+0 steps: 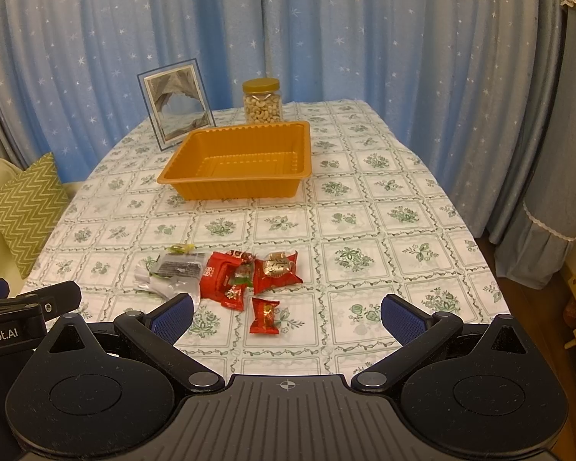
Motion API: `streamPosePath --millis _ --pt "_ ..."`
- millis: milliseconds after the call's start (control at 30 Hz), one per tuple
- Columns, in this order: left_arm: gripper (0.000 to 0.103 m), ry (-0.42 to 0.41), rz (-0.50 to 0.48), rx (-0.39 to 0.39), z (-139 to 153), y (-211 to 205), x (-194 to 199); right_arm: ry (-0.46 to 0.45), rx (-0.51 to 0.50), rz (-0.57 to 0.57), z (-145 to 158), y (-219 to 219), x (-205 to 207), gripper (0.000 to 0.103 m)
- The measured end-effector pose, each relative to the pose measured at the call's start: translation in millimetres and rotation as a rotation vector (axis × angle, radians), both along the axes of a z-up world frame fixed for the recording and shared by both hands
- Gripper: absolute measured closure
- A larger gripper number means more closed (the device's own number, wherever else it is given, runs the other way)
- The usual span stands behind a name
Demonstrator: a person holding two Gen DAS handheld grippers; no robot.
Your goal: Organize snacks
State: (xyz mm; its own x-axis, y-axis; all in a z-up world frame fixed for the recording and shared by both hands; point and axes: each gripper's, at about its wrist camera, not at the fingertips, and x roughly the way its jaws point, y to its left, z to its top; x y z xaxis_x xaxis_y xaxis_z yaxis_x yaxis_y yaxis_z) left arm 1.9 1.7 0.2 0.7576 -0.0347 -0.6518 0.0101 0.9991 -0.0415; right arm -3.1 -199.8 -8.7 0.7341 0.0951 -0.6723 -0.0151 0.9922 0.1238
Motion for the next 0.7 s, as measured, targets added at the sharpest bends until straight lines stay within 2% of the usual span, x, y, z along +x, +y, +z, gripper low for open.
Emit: streamPosePath --millis 300,700 --pt "0.000 0.013 0.007 -0.010 -10.2 6.1 1.3 -0.024 0.001 -0.027 -10.2 -5.5 1.3 0.000" --pt "0.000 0.083 0.028 -0.063 -47.9 23.5 26.1 -0.033 0.058 -0.024 -62.6 -12.6 15.1 0.000"
